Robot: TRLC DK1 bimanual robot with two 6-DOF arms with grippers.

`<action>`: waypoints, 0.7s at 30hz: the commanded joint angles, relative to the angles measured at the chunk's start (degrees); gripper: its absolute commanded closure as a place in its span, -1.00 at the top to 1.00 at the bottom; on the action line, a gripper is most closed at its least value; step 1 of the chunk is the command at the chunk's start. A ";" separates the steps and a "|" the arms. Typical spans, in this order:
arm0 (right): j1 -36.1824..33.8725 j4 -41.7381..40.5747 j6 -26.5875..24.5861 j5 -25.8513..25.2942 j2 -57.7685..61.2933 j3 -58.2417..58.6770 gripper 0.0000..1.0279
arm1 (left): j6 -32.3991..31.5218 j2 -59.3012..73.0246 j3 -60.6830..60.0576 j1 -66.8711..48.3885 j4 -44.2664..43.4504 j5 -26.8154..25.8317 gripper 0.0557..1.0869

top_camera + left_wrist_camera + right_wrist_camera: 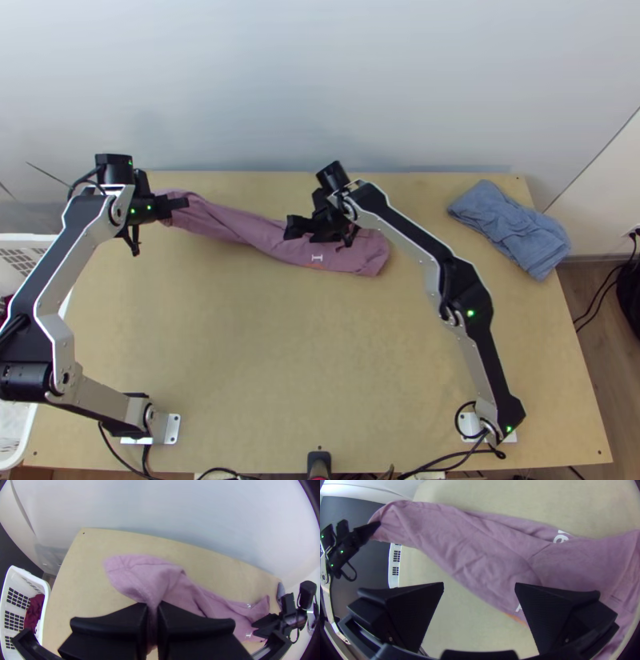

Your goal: Fold the t-shirt

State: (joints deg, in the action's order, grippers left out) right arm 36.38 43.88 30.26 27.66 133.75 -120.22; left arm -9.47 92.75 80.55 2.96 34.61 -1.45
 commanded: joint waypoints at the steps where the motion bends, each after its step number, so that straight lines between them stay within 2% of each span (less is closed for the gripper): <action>1: -0.08 0.77 0.33 0.90 6.17 -2.12 0.93 | -0.54 -2.31 4.26 -2.79 1.69 -0.30 -0.92; 12: -2.28 3.23 -1.17 1.17 8.89 -2.12 0.93 | -1.51 -2.22 9.62 -12.72 3.89 -0.30 -0.92; 17: -6.50 5.43 -0.99 4.95 2.65 -2.56 0.93 | -1.60 -0.90 11.56 -16.85 3.97 -0.22 -0.92; 21: -10.80 10.79 -2.75 10.66 -3.41 -2.56 0.93 | -2.39 1.12 13.40 -19.92 3.97 -0.22 -0.92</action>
State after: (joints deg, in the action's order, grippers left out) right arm 30.85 50.15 29.32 31.55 137.86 -122.34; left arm -11.14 91.68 91.13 -11.68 38.50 -1.74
